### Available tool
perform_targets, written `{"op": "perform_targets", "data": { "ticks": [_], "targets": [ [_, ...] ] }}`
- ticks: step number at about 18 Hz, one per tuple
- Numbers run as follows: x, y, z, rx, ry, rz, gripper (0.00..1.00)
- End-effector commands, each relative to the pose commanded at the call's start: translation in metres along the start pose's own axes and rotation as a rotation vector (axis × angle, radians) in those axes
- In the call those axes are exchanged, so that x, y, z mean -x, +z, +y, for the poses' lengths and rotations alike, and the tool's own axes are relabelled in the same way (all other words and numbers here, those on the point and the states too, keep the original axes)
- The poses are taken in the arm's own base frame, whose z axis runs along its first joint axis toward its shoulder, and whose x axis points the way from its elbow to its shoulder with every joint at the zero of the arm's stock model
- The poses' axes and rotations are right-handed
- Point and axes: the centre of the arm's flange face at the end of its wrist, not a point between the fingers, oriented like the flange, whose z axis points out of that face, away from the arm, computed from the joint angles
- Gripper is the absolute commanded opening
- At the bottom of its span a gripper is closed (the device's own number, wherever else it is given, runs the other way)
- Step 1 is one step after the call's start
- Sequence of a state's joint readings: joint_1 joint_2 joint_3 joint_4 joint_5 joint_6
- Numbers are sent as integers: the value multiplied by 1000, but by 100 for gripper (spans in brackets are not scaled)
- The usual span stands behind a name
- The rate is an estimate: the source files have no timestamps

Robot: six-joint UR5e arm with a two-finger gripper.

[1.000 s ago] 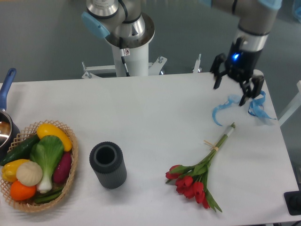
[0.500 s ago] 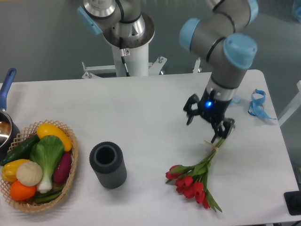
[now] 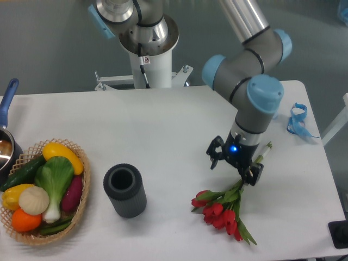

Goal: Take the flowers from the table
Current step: 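Lower the open gripper onto the tulip stems above the blooms, then close the gripper around the red tulip stems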

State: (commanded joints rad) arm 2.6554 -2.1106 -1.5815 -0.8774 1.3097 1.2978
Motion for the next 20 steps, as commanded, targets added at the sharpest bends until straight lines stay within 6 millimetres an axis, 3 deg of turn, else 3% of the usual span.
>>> {"op": "perform_targets", "data": {
  "ticks": [3,5,20],
  "targets": [
    [6,23,-5,34,14,9,100],
    [14,28,-6,33,15,5,100],
    [14,54,4,114,16,17,100]
  ]
}}
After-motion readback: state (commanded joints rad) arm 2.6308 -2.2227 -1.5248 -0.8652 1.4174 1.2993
